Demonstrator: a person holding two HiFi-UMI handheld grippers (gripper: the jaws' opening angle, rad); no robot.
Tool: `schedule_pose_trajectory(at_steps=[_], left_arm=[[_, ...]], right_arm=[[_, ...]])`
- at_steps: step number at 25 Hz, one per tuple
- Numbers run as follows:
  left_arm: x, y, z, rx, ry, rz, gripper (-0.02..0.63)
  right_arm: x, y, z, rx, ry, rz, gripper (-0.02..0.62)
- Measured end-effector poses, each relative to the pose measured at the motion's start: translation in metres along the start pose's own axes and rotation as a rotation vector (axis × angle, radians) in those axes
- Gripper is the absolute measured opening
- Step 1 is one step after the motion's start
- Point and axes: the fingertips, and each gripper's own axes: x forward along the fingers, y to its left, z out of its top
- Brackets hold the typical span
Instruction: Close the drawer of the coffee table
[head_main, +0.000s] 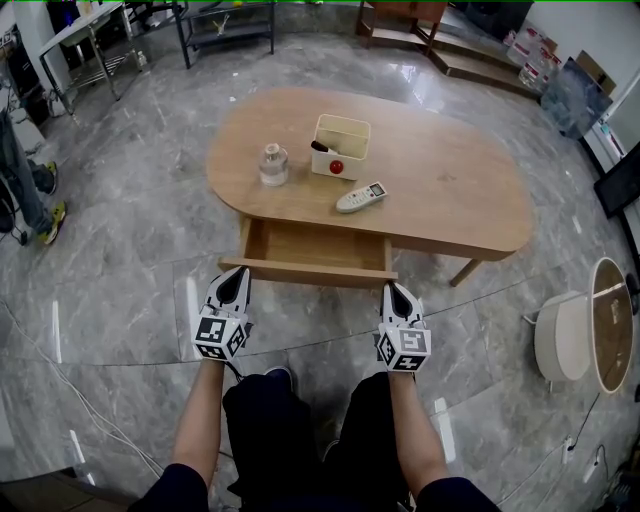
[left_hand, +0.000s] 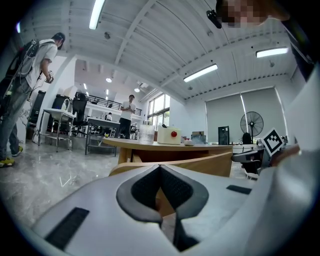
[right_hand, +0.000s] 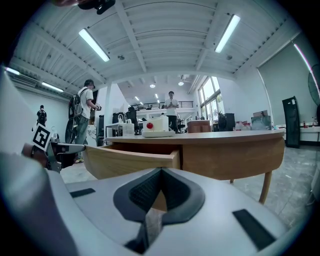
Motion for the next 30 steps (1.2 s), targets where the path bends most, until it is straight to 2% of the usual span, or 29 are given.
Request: schedule_pose_trajectory(at_steps=[30], left_arm=[[0.025,0.012,0.004,0.002,-0.007,-0.001,0.025]], right_arm=[[0.025,-0.007,0.006,0.017,0.008,0.014,0.026]])
